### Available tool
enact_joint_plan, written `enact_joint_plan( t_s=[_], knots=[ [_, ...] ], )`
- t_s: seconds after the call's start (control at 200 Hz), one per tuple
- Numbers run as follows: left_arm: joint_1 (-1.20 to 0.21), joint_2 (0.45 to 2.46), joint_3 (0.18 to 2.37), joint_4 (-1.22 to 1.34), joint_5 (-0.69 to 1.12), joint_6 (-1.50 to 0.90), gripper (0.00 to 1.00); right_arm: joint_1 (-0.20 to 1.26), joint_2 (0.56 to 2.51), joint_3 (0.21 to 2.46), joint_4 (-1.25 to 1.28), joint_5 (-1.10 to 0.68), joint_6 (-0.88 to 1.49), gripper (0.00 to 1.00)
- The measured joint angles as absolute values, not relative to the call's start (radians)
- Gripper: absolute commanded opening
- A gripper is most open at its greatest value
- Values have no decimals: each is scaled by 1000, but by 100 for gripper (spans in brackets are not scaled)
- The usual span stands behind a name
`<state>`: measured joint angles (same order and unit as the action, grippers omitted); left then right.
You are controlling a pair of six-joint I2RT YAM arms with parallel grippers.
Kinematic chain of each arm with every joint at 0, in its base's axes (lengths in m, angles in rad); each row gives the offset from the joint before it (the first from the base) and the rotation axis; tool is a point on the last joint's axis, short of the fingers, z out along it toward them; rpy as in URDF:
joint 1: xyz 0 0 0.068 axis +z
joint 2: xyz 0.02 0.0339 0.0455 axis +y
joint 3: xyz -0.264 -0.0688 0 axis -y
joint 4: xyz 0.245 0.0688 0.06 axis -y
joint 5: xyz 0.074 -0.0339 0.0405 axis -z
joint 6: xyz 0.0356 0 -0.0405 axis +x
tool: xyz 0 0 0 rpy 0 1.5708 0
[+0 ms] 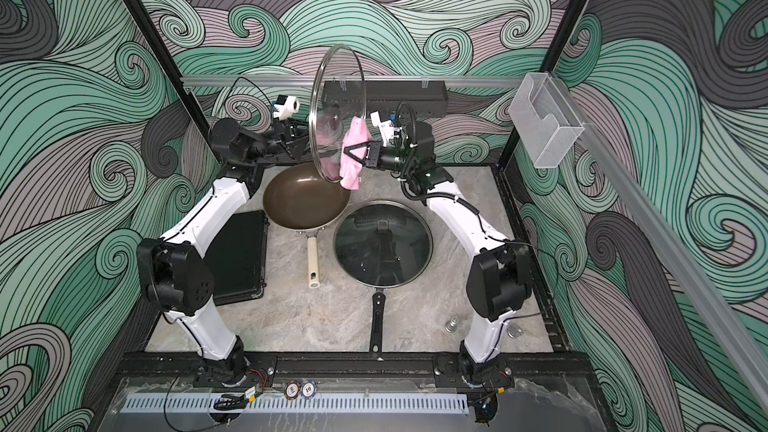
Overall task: Wipe the pot lid with a cloth
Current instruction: Wipe the pot lid.
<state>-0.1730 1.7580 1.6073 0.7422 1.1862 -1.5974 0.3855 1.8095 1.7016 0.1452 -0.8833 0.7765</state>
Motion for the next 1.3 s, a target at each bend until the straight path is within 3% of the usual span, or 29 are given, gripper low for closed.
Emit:
enact_joint_plan(
  t_s=[0.195,0.54,0.765,0.931,1.106,1.301],
  knots=[
    [-192,1724,1517,721,1181,-1560,0,331,1974,1964,-56,-876,703,0],
    [-219,1615,1430,379,1163,-1260,0,311,2049,2179,-181,-858,667,0],
    [-214,1618,1459,139,1155,-1061,0,315,2039,2186,-184,-860,665,0],
    [-179,1637,1484,23,1138,-983,0,310,1953,2046,-191,-838,655,0],
    [-164,1687,1699,-415,914,-712,0,281,1803,1891,-297,-732,609,0],
    [-164,1683,1772,-650,602,-550,0,262,1667,1828,-451,-569,591,0]
  ],
)
